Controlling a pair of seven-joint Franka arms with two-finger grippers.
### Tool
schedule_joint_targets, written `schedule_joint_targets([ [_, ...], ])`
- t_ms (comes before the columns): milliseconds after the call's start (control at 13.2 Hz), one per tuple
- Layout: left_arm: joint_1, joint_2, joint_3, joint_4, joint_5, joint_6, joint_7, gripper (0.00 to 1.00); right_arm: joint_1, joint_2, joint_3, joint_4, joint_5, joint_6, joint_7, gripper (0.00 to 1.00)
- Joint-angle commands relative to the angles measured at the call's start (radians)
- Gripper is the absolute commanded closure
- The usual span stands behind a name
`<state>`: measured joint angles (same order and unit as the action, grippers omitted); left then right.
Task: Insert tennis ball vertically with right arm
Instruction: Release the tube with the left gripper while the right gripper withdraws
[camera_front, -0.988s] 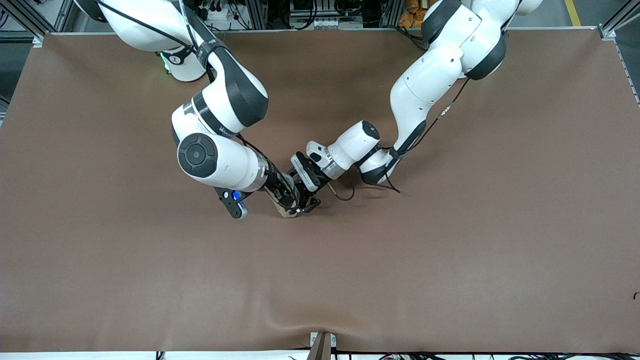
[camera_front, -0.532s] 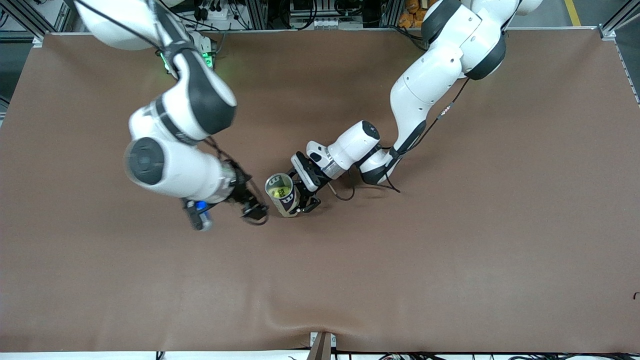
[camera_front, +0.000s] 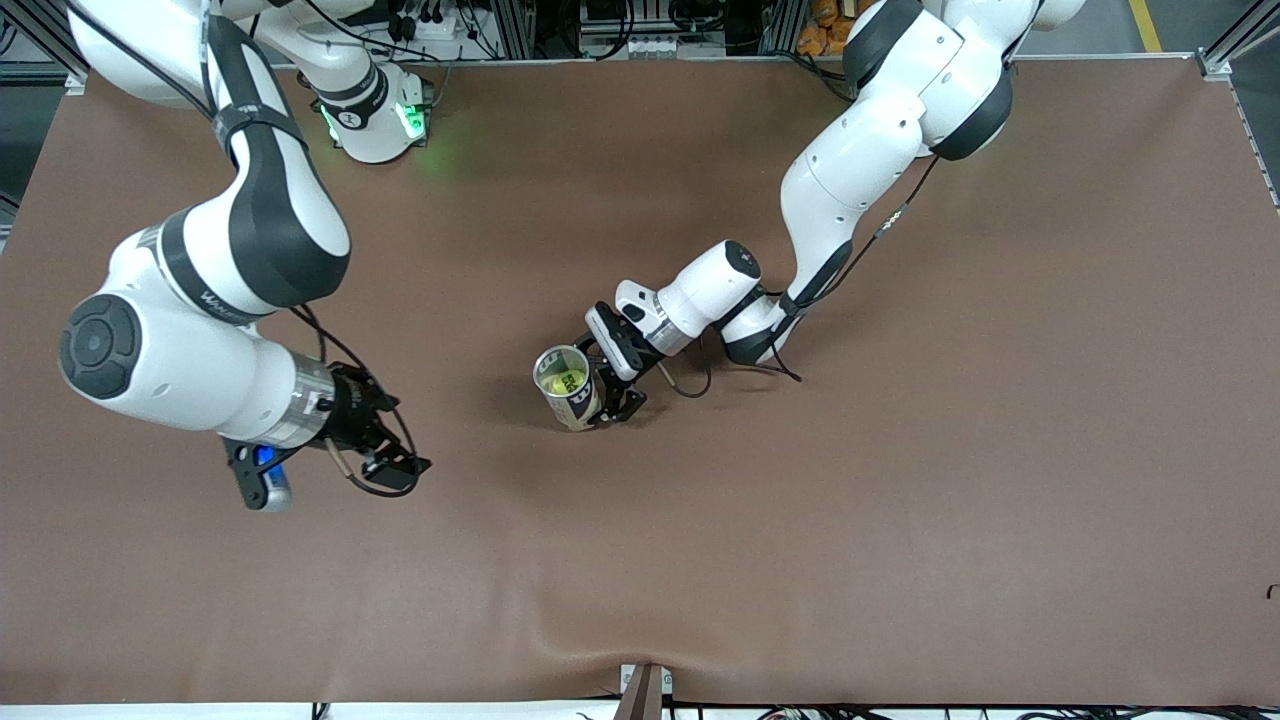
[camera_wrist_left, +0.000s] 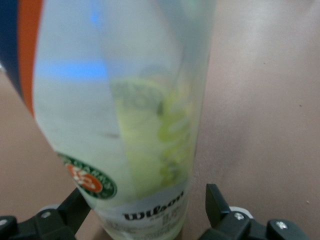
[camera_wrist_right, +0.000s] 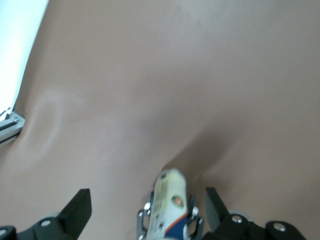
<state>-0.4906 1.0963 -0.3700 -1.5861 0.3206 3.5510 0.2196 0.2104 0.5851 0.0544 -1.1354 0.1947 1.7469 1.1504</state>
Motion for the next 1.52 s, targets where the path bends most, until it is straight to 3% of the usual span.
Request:
schedule_joint_targets([
  [0, 0.036, -0.03, -0.006, -0.078, 0.014, 0.005, -0.016, 0.0, -0.052, -0.002, 0.012, 0.006, -0.024, -0.013, -0.162, 0.0],
  [304, 0.156, -0.091, -0.07, -0.19, 0.014, -0.003, -0.016, 0.0, -0.167, -0.007, 0.015, 0.006, -0.02, -0.026, -0.466, 0.0],
  [532, 0.234, -0.124, -0.101, -0.209, 0.014, -0.059, -0.042, 0.0, -0.194, -0.054, 0.021, 0.006, -0.073, -0.079, -0.55, 0.0],
  [760, 0.312, -0.186, -0.132, -0.203, 0.012, -0.2, -0.141, 0.0, -0.195, -0.105, 0.041, 0.006, -0.092, -0.16, -0.571, 0.0],
  [988, 0.381, -0.22, -0.142, -0.132, 0.002, -0.409, -0.212, 0.0, -0.189, -0.221, 0.041, -0.036, -0.185, -0.21, -0.584, 0.0],
  [1216, 0.429, -0.237, -0.142, -0.042, -0.003, -0.602, -0.263, 0.0, -0.198, -0.391, 0.038, -0.197, -0.193, -0.213, -0.639, 0.0],
  [1444, 0.445, -0.256, -0.15, 0.11, -0.005, -0.889, -0.29, 0.0, -0.227, -0.493, 0.038, -0.303, -0.189, -0.214, -0.733, 0.0],
])
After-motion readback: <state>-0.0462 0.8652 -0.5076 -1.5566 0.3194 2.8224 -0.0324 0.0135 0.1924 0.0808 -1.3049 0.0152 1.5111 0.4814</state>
